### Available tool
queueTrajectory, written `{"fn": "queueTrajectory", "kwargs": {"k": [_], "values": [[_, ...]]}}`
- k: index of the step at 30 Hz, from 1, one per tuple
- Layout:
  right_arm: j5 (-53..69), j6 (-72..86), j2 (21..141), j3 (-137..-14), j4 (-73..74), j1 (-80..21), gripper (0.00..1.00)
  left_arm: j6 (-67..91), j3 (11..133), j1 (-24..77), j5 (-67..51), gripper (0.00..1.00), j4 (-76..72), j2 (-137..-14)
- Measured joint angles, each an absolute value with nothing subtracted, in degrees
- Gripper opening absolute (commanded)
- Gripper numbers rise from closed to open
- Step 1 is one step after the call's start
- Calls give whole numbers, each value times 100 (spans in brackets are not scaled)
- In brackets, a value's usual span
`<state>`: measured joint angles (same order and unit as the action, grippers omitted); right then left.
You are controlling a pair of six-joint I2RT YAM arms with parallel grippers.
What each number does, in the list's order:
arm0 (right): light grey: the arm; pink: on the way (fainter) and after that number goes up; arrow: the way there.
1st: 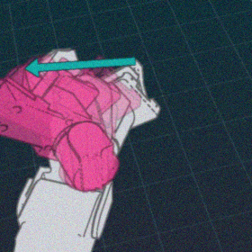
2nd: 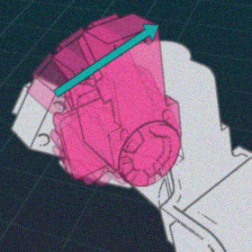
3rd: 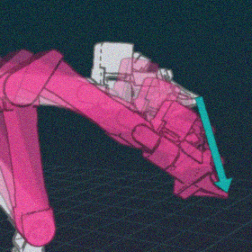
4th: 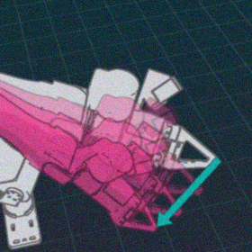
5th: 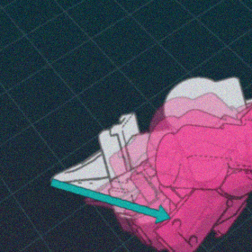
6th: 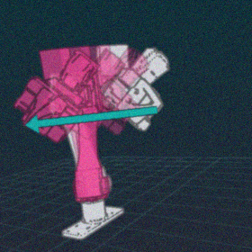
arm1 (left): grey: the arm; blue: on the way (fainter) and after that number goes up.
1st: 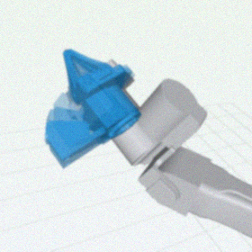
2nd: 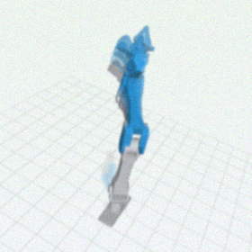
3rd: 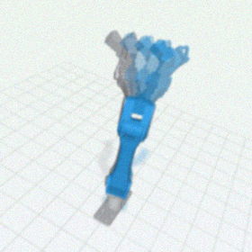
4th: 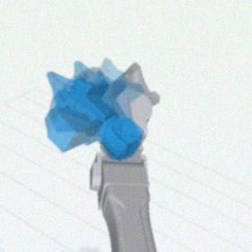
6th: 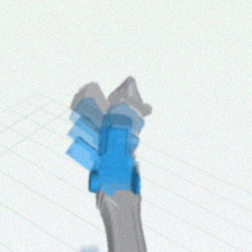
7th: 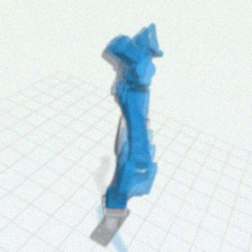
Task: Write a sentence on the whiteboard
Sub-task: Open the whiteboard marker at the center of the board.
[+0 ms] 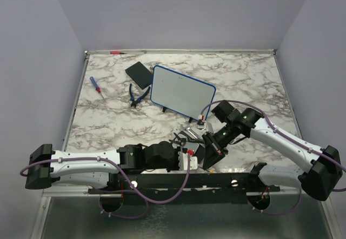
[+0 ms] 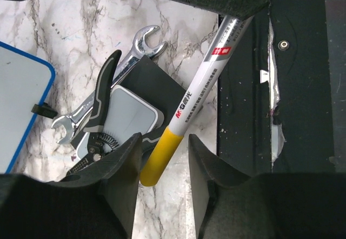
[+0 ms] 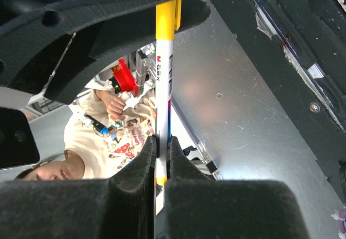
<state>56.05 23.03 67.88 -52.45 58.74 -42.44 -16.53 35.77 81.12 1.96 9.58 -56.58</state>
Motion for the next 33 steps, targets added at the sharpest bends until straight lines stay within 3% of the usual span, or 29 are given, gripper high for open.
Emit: {"fn": "queueTrajectory", "kwargs": {"k": [2,4,5,11,13,17,25,29,33], "values": [[5625,2279,6810,-5245,5878,-4244,1,-1640,3577,8112,196,20,958,-5658],[5638,2250,6823,-5245,5885,-4244,1,-1649,3577,8114,161,2,1017,-5658],[5631,2244,6823,-5247,5883,-4241,5,-1649,3577,8117,115,0,1090,-5658],[5196,2364,6823,-5564,5874,-4244,61,-1590,3575,8189,-58,0,1247,-5631],[4847,2493,6770,-5769,5839,-4244,71,-1487,3575,8141,-19,0,1184,-5601],[4045,2746,6401,-6119,5745,-4119,81,-1367,3577,7935,19,0,1170,-5500],[3242,2950,5590,-6086,5085,-3728,83,-1219,3710,6431,-786,0,1170,-5330],[3245,2886,5461,-5822,4630,-3728,72,-1223,3809,6246,-1120,0,1177,-5382],[3275,2696,5723,-5765,4392,-3728,70,-1227,3863,6246,-1347,0,1258,-5555]]}}
